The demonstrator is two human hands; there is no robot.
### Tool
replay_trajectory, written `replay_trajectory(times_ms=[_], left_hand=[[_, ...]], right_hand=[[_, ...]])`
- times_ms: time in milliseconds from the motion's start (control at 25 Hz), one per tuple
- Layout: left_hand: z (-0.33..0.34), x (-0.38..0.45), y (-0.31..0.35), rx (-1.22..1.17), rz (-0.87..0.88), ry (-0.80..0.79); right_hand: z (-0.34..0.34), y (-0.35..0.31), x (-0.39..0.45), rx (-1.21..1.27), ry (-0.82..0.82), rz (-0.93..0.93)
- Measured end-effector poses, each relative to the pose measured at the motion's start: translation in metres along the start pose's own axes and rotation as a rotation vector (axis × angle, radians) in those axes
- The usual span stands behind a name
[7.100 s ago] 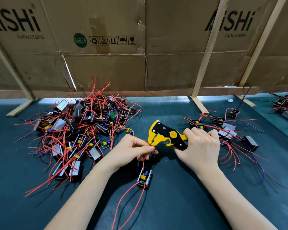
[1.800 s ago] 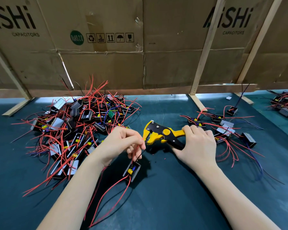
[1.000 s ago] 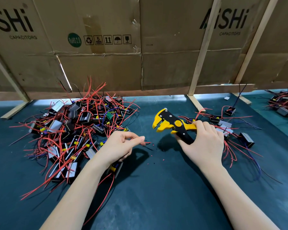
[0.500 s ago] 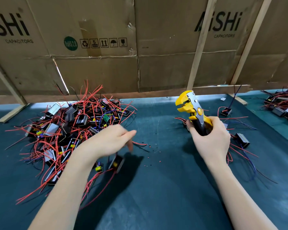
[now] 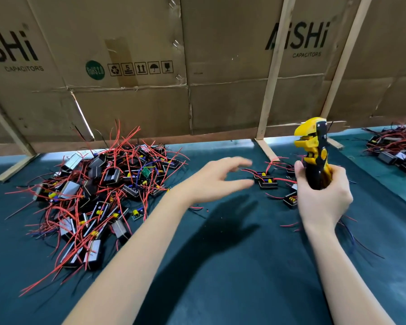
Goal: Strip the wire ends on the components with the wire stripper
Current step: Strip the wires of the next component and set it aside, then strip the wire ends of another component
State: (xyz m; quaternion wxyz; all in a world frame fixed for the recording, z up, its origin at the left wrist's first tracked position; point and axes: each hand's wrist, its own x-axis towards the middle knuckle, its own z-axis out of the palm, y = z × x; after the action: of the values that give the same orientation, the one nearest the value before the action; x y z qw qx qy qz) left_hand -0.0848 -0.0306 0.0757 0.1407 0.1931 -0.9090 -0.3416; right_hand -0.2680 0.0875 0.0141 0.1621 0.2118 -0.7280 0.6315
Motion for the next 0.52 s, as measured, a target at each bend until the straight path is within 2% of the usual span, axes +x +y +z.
replay_trajectory(times_ms=[80,160,320,400,520], left_hand=[[-0.014,-0.019,-0.032,0.275,-0.041,0.109],[-0.033,-0.039,-0.062,0.458,-0.148,0.295],[-0.064,-0.081,-0.105,0.480,-0.432,0.741],[-0.071,-0.096,-0.121,0.510,-0.558,0.775],[-0.072,-0.109,-0.135,0.557,-0.685,0.589]], right_hand=[[0.004,-0.001,-0.003,-0.007,-0.050,-0.011],[0.008,-0.003,-0.008,-0.001,-0.104,-0.048],[0.013,-0.008,-0.020,-0.013,-0.188,-0.100],[0.015,-0.010,-0.024,-0.020,-0.213,-0.129],[0.017,-0.012,-0.031,-0.034,-0.245,-0.183]])
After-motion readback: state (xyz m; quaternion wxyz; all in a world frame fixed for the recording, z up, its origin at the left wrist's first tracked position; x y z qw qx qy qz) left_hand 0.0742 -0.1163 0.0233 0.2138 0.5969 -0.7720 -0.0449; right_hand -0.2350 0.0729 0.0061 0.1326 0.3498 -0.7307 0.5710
